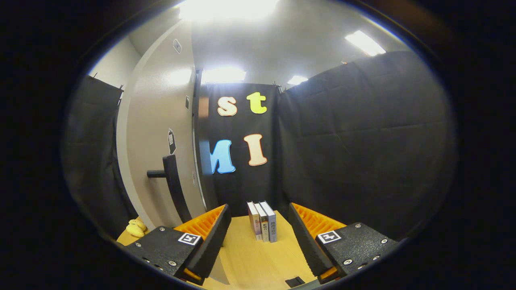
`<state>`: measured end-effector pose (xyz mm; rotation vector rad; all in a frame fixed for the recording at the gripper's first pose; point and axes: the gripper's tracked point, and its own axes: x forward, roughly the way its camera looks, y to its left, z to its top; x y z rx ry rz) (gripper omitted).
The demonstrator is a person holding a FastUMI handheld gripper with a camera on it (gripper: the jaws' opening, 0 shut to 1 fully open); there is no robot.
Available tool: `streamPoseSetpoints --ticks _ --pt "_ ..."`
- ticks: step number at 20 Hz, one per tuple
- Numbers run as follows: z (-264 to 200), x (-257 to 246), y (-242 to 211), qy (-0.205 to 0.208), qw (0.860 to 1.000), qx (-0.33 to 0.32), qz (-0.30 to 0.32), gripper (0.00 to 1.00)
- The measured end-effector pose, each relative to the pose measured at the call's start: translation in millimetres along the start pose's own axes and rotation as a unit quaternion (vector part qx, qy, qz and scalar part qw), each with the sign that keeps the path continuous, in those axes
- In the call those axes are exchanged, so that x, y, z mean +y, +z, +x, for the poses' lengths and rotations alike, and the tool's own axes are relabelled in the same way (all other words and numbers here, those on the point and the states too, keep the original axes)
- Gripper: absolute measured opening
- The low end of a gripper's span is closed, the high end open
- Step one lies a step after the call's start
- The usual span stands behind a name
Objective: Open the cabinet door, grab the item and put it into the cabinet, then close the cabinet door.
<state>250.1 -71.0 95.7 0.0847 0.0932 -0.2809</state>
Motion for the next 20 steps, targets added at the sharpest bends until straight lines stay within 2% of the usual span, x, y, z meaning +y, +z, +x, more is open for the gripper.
streamPoseSetpoints --ticks 3,6,8,16,20 --pt "0.3 14.0 2.4 0.020 1.000 0.000 -0.006 0.90" --pt "-0.6 20.2 6.4 0.016 1.000 -0.008 -0.018 0.86" --pt "-5.1 28.8 4.8 0.028 1.000 -0.004 -0.008 0.86" --pt "-19.2 108.1 -0.4 0.100 0.995 0.003 -0.015 0.85" --pt "-19.1 142.1 -0.2 0.122 0.992 0.003 -0.022 0.85"
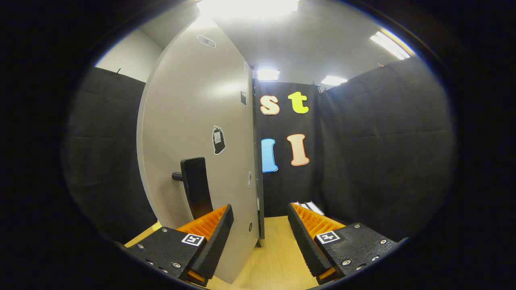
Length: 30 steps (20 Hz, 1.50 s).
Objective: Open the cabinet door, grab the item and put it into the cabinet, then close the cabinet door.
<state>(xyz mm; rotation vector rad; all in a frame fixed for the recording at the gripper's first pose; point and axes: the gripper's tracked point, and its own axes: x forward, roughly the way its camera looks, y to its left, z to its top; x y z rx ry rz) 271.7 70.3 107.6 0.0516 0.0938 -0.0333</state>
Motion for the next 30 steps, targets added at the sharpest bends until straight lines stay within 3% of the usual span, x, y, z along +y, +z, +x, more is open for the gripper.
streamPoseSetpoints --ticks 20,30 --pt "63.3 126.0 -4.7 0.098 0.995 0.015 0.013 0.86" --pt "120.5 206.9 -12.4 0.130 0.991 0.026 0.009 0.86"
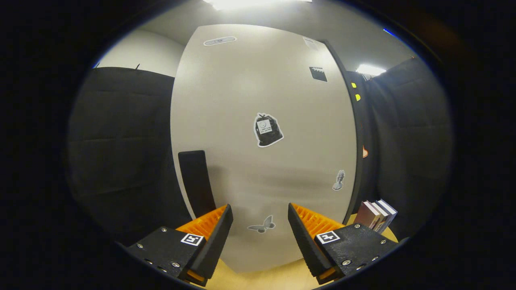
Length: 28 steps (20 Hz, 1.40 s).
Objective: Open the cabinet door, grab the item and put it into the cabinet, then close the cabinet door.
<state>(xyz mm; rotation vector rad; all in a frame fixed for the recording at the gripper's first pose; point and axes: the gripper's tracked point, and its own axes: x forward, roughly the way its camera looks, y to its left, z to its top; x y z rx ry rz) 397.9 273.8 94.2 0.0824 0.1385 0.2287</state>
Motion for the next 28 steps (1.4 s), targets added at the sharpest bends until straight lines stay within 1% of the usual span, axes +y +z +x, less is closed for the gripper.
streamPoseSetpoints --ticks 2,4,8,11,15,18,24,28 --pt "14.2 1.2 -3.3 -0.021 1.000 0.003 -0.007 0.86" --pt "25.3 2.5 -6.5 -0.027 1.000 0.008 0.005 0.86" --pt "24.5 1.0 -5.5 -0.023 1.000 0.010 0.017 0.86" --pt "21.3 -7.7 -0.9 -0.040 0.999 0.003 0.011 0.87" --pt "-10.7 -17.9 5.0 -0.049 0.999 -0.014 -0.001 0.92" --pt "-39.0 -18.1 2.6 -0.043 0.999 -0.024 -0.010 0.93" --pt "-97.4 -19.1 -15.8 -0.032 0.999 -0.033 -0.026 0.93" --pt "-130.3 -30.5 -29.8 -0.039 0.998 -0.034 -0.022 0.93"
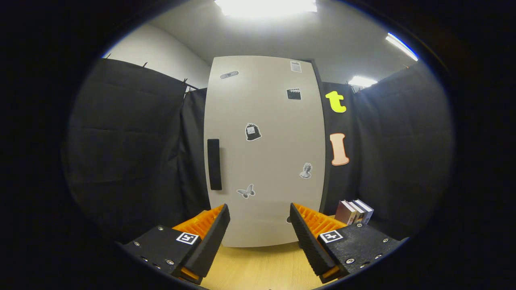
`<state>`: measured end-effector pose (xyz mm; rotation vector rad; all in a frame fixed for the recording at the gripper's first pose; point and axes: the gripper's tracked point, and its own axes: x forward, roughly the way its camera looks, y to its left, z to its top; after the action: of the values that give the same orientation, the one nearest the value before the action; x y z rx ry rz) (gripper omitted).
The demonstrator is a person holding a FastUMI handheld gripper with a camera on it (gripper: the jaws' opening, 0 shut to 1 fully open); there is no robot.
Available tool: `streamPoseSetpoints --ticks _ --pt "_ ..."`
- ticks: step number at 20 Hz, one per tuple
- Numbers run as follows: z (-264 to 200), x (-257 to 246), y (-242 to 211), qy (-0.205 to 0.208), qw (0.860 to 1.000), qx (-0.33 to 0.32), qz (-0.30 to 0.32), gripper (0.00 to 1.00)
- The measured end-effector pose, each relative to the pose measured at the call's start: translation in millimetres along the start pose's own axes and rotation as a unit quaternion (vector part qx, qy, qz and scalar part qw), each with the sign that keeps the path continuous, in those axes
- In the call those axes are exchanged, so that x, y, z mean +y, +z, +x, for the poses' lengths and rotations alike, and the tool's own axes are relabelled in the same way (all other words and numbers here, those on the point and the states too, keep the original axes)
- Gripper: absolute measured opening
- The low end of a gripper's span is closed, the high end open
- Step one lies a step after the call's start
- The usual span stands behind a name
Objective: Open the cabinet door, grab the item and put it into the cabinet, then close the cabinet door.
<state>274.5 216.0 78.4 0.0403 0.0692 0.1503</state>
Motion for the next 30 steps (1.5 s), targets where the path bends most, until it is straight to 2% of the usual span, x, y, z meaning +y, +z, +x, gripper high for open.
streamPoseSetpoints --ticks 12,30 --pt "-58.9 -10.0 -32.9 -0.026 1.000 -0.001 0.014 0.93" --pt "-64.1 2.8 -39.1 -0.029 0.999 0.002 0.019 0.93"
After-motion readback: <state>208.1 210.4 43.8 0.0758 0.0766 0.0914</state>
